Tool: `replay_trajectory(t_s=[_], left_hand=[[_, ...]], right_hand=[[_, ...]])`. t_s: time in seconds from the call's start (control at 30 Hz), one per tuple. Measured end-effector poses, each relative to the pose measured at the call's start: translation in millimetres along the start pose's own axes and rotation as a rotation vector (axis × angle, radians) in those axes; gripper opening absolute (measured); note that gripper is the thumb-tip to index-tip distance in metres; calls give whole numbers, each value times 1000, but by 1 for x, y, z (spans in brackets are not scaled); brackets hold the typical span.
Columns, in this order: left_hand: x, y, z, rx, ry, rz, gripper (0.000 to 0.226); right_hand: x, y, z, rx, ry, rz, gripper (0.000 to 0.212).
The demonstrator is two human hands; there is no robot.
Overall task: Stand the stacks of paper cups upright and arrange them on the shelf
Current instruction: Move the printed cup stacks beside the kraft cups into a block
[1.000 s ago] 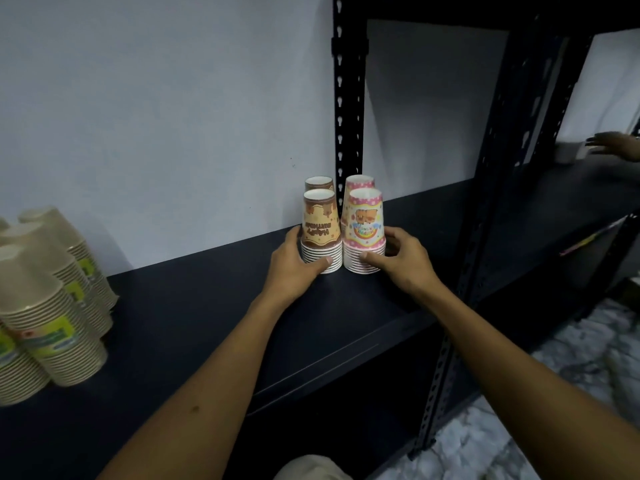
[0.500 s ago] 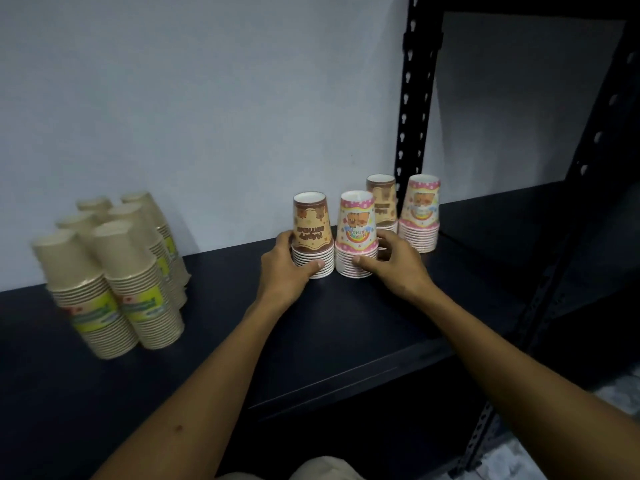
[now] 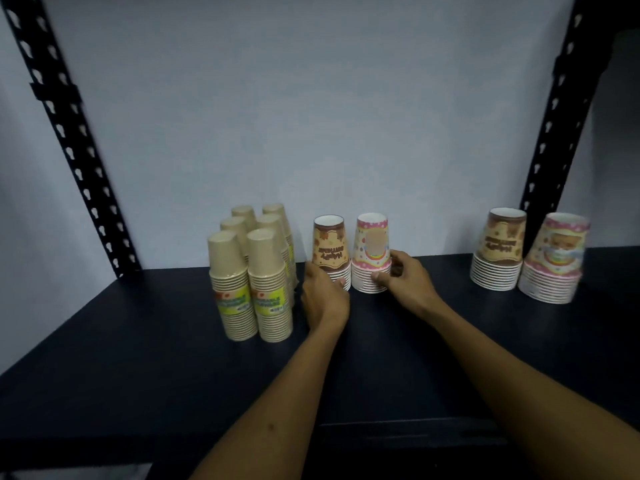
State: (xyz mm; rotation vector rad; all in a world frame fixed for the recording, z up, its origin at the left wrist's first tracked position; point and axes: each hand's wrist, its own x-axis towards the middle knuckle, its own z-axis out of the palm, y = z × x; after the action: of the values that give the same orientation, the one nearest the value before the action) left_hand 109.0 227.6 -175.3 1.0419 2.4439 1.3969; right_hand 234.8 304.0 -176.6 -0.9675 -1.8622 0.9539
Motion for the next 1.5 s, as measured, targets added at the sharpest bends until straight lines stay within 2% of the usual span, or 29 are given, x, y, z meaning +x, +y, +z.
replay_trajectory(t_s=[0.27, 0.47, 0.93, 1.17, 1.5], left_hand=[[14, -3, 6, 76, -17, 18, 56], [12, -6, 3, 63, -23, -11, 49], [10, -10, 2, 57, 9, 37, 50], [9, -8, 2, 78, 26, -2, 55], [8, -8, 1, 63, 27, -9, 47]], right_hand=[[3, 1, 10, -45, 34, -18, 51], [-3, 3, 9, -137, 116, -61, 48], [-7, 1, 12, -207, 39, -92, 53], [-5, 2, 14, -258, 33, -114, 51], [-5, 1, 14, -209, 25, -71, 57]])
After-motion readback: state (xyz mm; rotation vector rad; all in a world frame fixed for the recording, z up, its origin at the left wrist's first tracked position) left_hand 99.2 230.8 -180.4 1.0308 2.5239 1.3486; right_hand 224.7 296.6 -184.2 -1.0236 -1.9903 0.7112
